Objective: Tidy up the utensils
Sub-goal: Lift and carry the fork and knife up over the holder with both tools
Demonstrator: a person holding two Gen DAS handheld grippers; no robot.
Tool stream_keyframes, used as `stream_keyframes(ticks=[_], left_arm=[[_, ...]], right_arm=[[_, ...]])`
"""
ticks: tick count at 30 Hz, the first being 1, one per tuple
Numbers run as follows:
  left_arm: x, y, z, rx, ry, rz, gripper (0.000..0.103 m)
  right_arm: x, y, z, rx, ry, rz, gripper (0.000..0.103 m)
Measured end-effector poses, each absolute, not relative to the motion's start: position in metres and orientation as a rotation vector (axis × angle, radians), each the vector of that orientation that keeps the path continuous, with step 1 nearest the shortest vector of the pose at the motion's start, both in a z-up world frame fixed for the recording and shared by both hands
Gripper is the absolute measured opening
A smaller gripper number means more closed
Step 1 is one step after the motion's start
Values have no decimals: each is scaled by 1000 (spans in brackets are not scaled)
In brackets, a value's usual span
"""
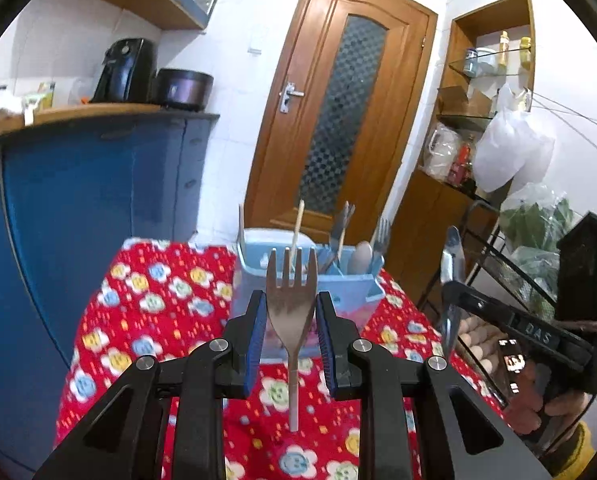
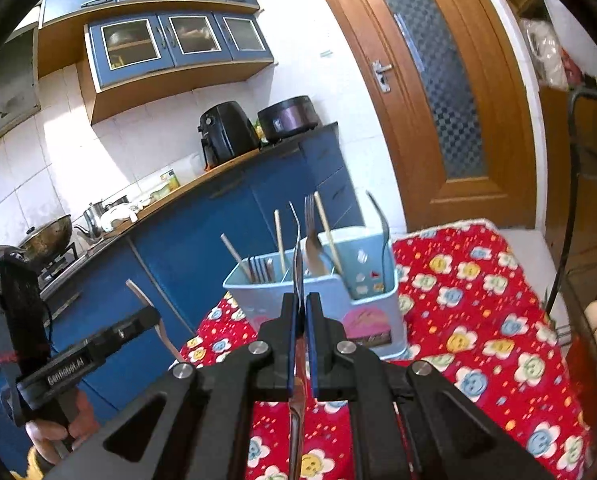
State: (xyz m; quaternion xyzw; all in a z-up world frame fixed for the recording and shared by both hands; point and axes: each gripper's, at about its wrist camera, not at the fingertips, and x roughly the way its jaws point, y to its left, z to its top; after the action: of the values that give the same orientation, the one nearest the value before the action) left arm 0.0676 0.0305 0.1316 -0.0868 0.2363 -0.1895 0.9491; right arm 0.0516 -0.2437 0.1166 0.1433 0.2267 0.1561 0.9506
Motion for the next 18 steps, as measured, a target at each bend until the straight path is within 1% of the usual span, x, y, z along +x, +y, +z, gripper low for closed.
stream_keyframes(ticks=[18], left_arm=[[135,12,211,-92,349,-315,25]], right_arm=[[90,-258,153,206,387,259,6]])
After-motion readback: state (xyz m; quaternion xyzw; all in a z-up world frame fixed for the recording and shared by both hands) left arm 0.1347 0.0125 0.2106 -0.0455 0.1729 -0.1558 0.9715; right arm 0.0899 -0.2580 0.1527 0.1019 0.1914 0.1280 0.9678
